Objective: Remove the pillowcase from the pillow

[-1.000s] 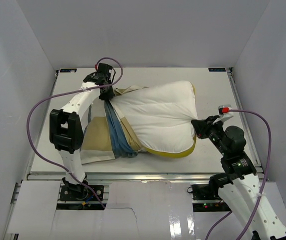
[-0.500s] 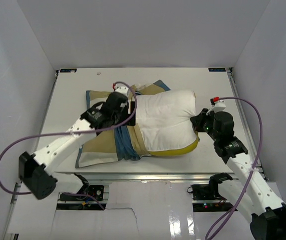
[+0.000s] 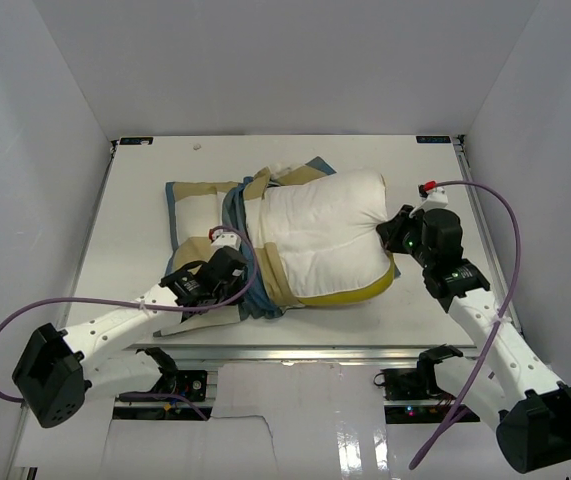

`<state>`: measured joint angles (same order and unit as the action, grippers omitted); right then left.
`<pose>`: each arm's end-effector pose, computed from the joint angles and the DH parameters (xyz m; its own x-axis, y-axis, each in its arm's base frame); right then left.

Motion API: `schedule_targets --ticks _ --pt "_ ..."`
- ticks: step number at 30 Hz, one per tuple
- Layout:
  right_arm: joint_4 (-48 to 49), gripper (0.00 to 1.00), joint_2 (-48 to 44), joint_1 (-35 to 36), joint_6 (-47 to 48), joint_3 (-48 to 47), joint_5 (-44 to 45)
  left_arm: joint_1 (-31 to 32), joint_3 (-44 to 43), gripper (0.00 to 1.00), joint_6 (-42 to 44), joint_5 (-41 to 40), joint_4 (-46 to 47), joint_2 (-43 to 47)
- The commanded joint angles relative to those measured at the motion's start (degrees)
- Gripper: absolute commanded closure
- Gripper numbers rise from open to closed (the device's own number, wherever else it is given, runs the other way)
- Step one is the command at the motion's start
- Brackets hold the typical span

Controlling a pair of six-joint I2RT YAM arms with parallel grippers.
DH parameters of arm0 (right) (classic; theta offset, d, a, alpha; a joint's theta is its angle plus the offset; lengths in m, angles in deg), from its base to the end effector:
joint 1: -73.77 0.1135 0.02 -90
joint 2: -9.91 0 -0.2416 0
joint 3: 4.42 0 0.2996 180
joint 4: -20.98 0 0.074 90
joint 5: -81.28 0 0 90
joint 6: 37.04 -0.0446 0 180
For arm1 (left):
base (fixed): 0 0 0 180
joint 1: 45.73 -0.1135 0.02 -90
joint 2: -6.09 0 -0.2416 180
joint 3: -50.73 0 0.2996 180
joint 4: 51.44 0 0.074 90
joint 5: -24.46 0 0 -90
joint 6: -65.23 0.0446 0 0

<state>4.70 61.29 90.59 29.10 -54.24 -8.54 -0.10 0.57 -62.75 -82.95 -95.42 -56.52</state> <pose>0.2696 0.0813 0.2578 -0.3841 0.3065 -0.8710 -0.1434 0.9121 0.3842 0.1955 -0.1807 0.1663 -0.8078 -0.0139 -0.5893 0.0879 0.9857 -0.1438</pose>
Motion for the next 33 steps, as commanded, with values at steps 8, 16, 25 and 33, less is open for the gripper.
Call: schedule_targets --ticks 8,16,25,33 --pt "5.97 0.92 2.94 -14.68 -6.03 -9.19 -11.86 -0.10 -11.12 1.00 -7.90 -26.43 -14.67 -0.93" --pt "5.87 0.92 4.43 -34.99 -10.33 -10.61 -25.75 -18.52 -17.90 1.00 1.92 -16.66 -9.78 1.08" --pt "5.87 0.92 6.81 -38.44 -8.40 -11.48 -30.86 -43.39 -20.09 1.00 11.87 -6.85 -4.67 -0.49" --pt "5.79 0.92 8.56 -40.63 -8.66 -12.89 -30.68 -54.94 -22.82 1.00 9.95 6.17 -2.22 -0.51"
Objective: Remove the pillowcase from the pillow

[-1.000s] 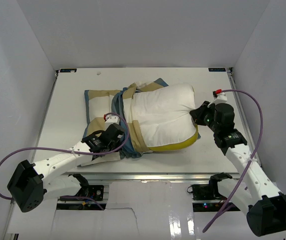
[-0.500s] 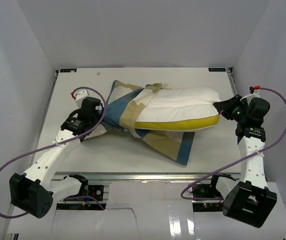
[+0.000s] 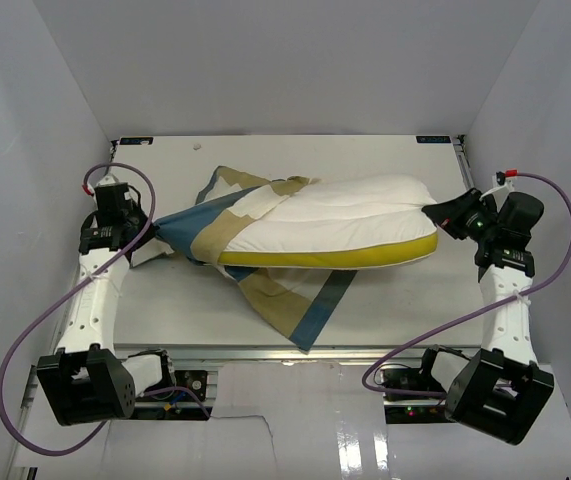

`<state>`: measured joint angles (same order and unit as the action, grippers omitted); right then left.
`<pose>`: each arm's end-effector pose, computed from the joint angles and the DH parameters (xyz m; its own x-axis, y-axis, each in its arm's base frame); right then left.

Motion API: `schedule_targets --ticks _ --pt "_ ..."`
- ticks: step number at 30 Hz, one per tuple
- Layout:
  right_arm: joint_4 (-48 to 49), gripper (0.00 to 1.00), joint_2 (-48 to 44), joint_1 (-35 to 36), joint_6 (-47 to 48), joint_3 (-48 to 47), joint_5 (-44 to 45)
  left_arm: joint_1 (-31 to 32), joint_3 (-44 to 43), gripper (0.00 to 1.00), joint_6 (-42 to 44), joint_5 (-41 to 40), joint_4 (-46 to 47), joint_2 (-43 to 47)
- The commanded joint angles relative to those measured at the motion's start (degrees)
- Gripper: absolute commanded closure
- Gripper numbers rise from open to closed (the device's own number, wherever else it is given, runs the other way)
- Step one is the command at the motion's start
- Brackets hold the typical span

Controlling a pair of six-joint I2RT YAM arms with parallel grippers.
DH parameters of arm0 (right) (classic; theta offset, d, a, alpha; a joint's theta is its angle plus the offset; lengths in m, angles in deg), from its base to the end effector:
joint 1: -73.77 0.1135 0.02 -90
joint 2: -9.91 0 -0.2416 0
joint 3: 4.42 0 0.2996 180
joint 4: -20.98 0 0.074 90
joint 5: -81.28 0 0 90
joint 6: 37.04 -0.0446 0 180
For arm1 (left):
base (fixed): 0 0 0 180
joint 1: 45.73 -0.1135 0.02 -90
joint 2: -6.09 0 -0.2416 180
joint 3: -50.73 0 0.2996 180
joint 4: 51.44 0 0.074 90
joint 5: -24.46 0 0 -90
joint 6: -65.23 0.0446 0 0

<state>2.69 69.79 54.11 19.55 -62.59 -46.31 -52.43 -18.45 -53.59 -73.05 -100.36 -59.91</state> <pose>0.2926 -0.0756 0.2761 -0.4193 0.6131 -0.6695 -0.0507 0.7205 0.6916 0.3006 0.0412 0.2662 -0.5238 -0.5427 -0.6566 -0.5236 0.8131 -0.2544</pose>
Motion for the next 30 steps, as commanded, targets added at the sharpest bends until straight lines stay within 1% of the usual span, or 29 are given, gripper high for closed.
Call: schedule_targets --ticks 1,5,8,11,15,17,22,24,25,26,27,28,29,30 --pt "7.80 0.92 0.24 -4.33 0.98 -4.63 7.08 -2.70 -4.42 1.00 0.69 -4.26 3.00 2.98" --pt "7.97 0.92 1.55 -5.56 1.06 -5.07 6.91 -2.79 -10.65 1.00 1.22 -2.60 0.64 -0.18" --pt "7.80 0.92 3.04 -6.88 0.89 -5.95 6.82 -3.05 -12.85 1.00 1.83 -8.47 1.33 -0.71" --pt "7.89 0.92 3.75 -7.50 0.89 -6.04 7.35 -5.86 -16.45 1.00 2.89 -9.72 -0.25 -3.16" --pt "7.89 0.92 4.46 -8.99 1.42 -6.30 6.83 -8.41 -22.78 1.00 3.16 -9.54 -1.66 -6.86" --pt "7.97 0.92 5.42 -9.78 1.15 -6.65 6.38 -9.64 -24.28 1.00 3.33 -7.62 -2.01 -8.53" --pt "7.97 0.92 6.13 -10.40 0.89 -7.44 5.59 -10.00 -26.57 1.00 3.77 -6.91 -1.66 -8.97" --pt "8.15 0.92 5.78 -10.57 0.80 -7.44 5.16 -10.00 -26.40 1.00 3.51 -3.76 -1.40 -8.71" --pt "8.85 0.92 5.69 -10.66 0.63 -7.01 4.37 -9.83 -25.88 1.00 3.33 -0.70 0.52 -8.36" --pt "10.24 0.92 5.43 -10.57 -0.59 -6.39 3.23 -9.91 -22.74 1.00 3.24 7.95 2.37 -6.88" --pt "13.39 0.92 5.43 -10.57 -1.21 -5.78 0.35 -9.48 -20.88 1.00 2.55 12.91 4.04 -6.26" --pt "15.08 0.92 6.12 -10.40 -1.83 -4.90 -1.42 -8.69 -18.25 1.00 2.45 15.91 6.32 -6.08" --pt "16.66 0.92 6.56 -9.62 -2.18 -4.89 -3.70 -6.42 -17.70 1.00 2.19 17.69 6.43 -6.60" --pt "16.33 0.92 7.18 -9.00 -1.32 -5.24 -4.07 -4.92 -17.35 1.00 2.19 17.79 6.43 -7.21"
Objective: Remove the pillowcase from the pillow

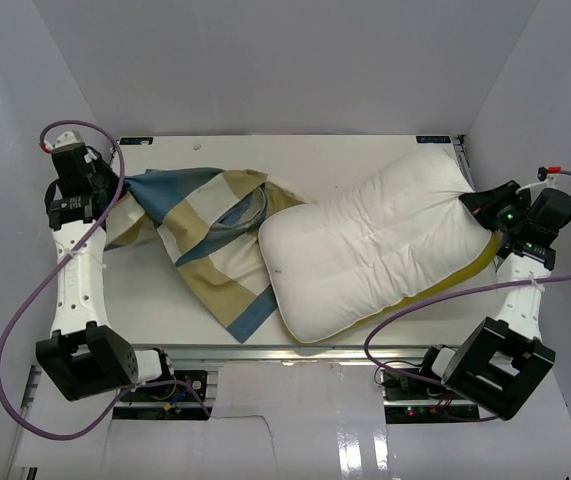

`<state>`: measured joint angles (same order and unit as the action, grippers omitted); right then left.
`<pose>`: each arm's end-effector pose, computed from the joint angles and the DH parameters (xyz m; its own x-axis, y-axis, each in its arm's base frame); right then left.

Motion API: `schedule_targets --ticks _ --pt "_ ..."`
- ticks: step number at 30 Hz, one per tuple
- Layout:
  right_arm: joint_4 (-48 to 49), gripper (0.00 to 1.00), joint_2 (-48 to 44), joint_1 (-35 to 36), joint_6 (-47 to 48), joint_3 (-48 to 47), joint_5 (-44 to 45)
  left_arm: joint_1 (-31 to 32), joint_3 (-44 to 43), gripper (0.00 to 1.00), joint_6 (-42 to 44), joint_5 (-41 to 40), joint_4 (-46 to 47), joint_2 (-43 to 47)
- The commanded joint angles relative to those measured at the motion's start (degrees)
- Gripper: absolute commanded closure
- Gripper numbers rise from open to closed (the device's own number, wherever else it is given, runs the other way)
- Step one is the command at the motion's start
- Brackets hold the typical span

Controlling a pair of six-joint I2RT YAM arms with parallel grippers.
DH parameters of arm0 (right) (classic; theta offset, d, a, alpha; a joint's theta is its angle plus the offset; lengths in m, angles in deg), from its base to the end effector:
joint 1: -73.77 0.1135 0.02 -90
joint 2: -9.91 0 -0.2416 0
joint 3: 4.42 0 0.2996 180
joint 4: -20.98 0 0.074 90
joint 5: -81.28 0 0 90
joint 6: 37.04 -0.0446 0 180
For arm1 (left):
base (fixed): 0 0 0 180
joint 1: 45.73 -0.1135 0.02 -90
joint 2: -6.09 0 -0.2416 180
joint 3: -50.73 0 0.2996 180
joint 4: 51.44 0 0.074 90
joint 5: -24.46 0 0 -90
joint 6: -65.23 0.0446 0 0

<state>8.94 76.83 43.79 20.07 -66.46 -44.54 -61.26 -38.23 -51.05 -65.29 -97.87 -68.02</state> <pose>0.2982 -0.1419 0.2782 -0.2550 0.6555 -0.7109 0.0699 0.7458 0.6625 0.3320 0.0920 0.3605 -0.3355 -0.5528 -0.7628 -0.4603 0.8027 -0.3792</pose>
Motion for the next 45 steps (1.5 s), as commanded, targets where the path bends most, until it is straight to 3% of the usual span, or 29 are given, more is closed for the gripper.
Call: schedule_targets --ticks 1,8,10,12,13,14,15,16,19,20,21,23,27,33,40,45 --pt "9.03 0.92 1.36 3.15 -0.70 -2.94 -5.85 5.75 2.70 1.00 0.26 9.86 3.94 0.20" --pt "6.21 0.92 10.59 11.24 3.26 -13.82 -7.51 19.30 7.52 1.00 0.88 4.24 4.29 -4.55" --pt "3.15 0.91 15.67 14.49 4.57 -18.58 -7.60 20.79 9.37 0.88 1.14 3.10 4.90 -5.43" --pt "2.25 0.86 20.50 16.52 5.55 -25.52 -8.83 26.30 11.13 0.74 1.50 -4.60 3.60 -5.61" --pt "0.25 0.74 22.36 18.27 7.03 -28.16 -9.79 28.51 11.14 0.61 0.37 -11.87 2.63 -5.61" --pt "-4.47 0.61 24.73 19.07 8.78 -31.92 -10.24 30.36 11.22 0.54 -0.17 -14.38 2.01 -5.52" --pt "-9.22 0.52 29.45 19.77 10.80 -41.79 -8.50 33.17 12.09 0.47 -1.30 -16.40 1.31 -5.17" --pt "-13.70 0.39 31.41 21.17 13.26 -46.42 -6.83 33.80 12.80 0.35 -2.79 -16.34 1.47 -3.95" --pt "-22.43 0.22 35.12 24.94 14.33 -55.77 -2.79 36.96 17.00 0.31 -4.30 -15.54 5.42 -1.66" --pt "-27.58 0.13 35.30 26.36 17.21 -57.09 3.23 38.02 17.90 0.30 -4.22 -14.76 6.13 -0.96" --pt "-29.37 0.12 34.69 27.68 18.28 -57.80 6.51 38.20 18.43 0.29 -4.48 -14.14 6.31 -0.78" --pt "-30.62 0.11 32.94 30.50 19.52 -55.53 11.96 39.16 20.10 0.29 -5.09 -13.00 6.66 0.44" --pt "-22.22 0.12 21.37 39.01 20.40 -38.77 16.82 40.93 25.19 0.28 -6.32 -10.81 11.56 6.50" --pt "-15.43 0.11 10.71 58.96 23.56 -18.71 27.36 40.23 36.08 0.23 -12.20 -13.52 18.07 10.12" --pt "-4.71 0.12 11.30 79.78 22.08 -6.66 33.60 39.79 44.62 0.23 -17.75 -11.60 24.41 10.04" --pt "-2.76 0.13 9.40 81.92 16.55 6.05 38.95 37.77 46.55 0.23 -18.19 -10.36 25.47 8.81"
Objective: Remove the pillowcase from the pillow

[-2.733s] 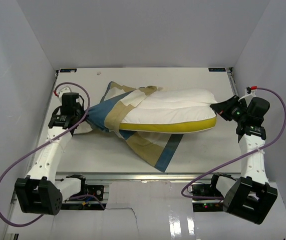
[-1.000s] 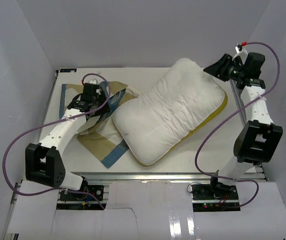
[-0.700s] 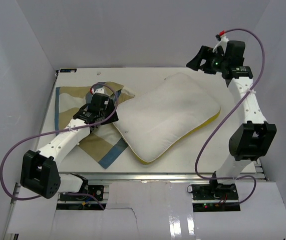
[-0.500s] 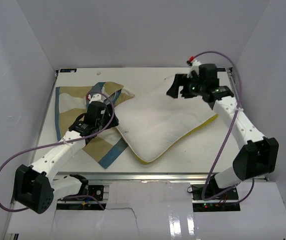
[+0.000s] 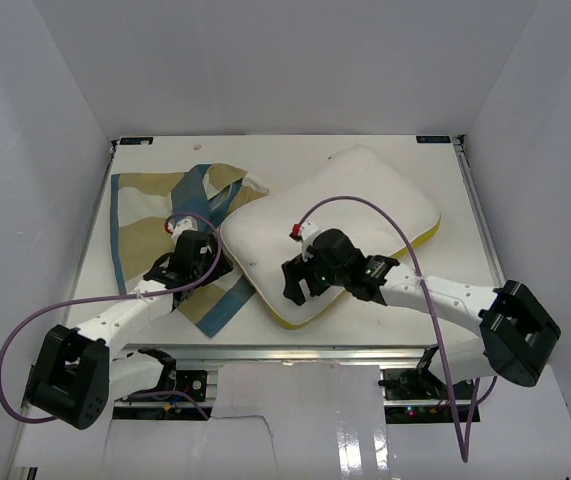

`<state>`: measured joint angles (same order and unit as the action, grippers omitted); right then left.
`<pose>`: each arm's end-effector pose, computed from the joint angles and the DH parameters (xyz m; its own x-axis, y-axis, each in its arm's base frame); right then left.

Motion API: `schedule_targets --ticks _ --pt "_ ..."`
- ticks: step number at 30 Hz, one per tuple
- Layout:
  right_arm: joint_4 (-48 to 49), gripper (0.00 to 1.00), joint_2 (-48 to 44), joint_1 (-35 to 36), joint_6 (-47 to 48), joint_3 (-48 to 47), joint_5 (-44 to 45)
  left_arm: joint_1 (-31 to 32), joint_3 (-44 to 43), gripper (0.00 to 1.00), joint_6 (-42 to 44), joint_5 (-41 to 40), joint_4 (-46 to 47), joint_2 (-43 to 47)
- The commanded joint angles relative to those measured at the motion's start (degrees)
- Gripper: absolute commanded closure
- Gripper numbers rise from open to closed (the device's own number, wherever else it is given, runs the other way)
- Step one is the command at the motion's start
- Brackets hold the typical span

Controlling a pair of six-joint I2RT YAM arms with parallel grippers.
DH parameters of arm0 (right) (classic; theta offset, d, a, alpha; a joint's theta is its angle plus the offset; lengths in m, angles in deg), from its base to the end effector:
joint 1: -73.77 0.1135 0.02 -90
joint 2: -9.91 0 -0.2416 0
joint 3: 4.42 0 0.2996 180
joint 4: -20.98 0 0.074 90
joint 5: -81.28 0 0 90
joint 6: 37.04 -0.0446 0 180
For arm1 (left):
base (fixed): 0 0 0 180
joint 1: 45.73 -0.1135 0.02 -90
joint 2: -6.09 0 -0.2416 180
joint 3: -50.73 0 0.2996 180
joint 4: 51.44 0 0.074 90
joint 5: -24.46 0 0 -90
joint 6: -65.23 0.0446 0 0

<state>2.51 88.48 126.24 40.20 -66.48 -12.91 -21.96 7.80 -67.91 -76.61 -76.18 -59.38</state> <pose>0.2146 0.2847 0.1972 -0.5234 -0.3197 -0.7899 -0.7298 0.6467 0.2218 0.2563 -0.1035 0.1319 -0.6796 -0.4340 -0.5915 -0.2581 0.8962 -0.3610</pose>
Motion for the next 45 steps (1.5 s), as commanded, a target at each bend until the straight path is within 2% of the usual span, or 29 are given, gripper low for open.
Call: schedule_targets --ticks 1,3,5,7,10,12,16,19,21,28,33,35,36,38,39,40,41,42,45 --pt "3.67 0.13 -3.67 -0.96 -4.73 8.55 9.09 -2.23 1.05 0.23 -1.25 1.40 3.87 -0.09" --pt "3.40 0.12 -9.18 -3.15 -7.37 15.65 12.09 -4.25 1.67 0.23 -0.64 2.98 4.83 -0.62" --pt "1.83 0.12 -13.68 -4.30 -8.60 19.02 17.16 -5.74 2.28 0.23 -0.29 4.38 5.54 -0.71" --pt "-3.78 0.12 -20.45 -5.44 -10.44 20.44 23.31 -5.75 1.85 0.23 0.16 3.69 5.28 -0.01" --pt "-8.11 0.12 -28.80 -5.97 -10.71 18.52 24.84 -5.75 0.97 0.23 1.29 3.51 4.93 2.36" --pt "-8.81 0.12 -32.84 -5.97 -11.06 16.94 25.71 -5.66 -0.26 0.23 2.26 6.21 5.45 3.50" --pt "-13.81 0.02 -33.83 -9.47 -18.86 11.05 39.41 -5.49 -4.21 0.23 4.20 8.35 3.53 1.15" --pt "-13.74 0.02 -33.04 -19.40 -23.87 11.39 37.68 -5.49 -4.84 0.23 2.45 5.19 1.33 -1.40" --pt "-13.39 0.02 -31.72 -25.28 -25.64 12.88 32.24 -5.58 -2.83 0.23 0.86 5.53 2.90 -1.76" --pt "4.35 0.02 -28.30 -26.19 -28.55 24.56 14.05 -5.58 0.79 0.22 -1.86 4.04 7.65 -4.65" --pt "12.88 0.03 -25.83 -23.90 -32.85 32.29 14.73 -5.58 1.14 0.23 -2.65 4.04 9.23 -7.56" --pt "14.56 0.10 -25.31 -23.90 -33.04 33.09 14.56 -5.58 1.49 0.23 -2.83 3.87 9.94 -7.74" --pt "16.74 0.23 -25.22 -23.90 -31.99 33.36 14.03 -5.66 1.58 0.23 -3.27 3.52 10.03 -7.48" --pt "18.69 0.39 -25.30 -24.25 -28.23 33.45 13.50 -5.75 1.76 0.23 -3.80 2.46 9.76 -7.56" --pt "18.17 0.59 -25.65 -24.52 -23.77 32.84 15.85 -6.53 1.67 0.23 -3.97 2.98 9.68 -8.17" --pt "17.12 0.85 -26.96 -25.13 -21.81 31.53 17.18 -6.98 1.67 0.23 -3.80 3.94 10.02 -8.61" --pt "16.07 0.92 -27.76 -27.13 -19.96 30.82 18.24 -7.50 1.67 0.23 -3.54 4.65 10.29 -9.14" --pt "15.36 0.92 -28.55 -28.63 -14.98 30.12 17.55 -8.12 1.67 0.23 -3.36 5.18 10.46 -10.19" --pt "12.12 0.92 -30.75 -36.36 -8.36 26.43 11.51 -10.40 1.58 0.23 -2.57 6.23 11.08 -11.95"
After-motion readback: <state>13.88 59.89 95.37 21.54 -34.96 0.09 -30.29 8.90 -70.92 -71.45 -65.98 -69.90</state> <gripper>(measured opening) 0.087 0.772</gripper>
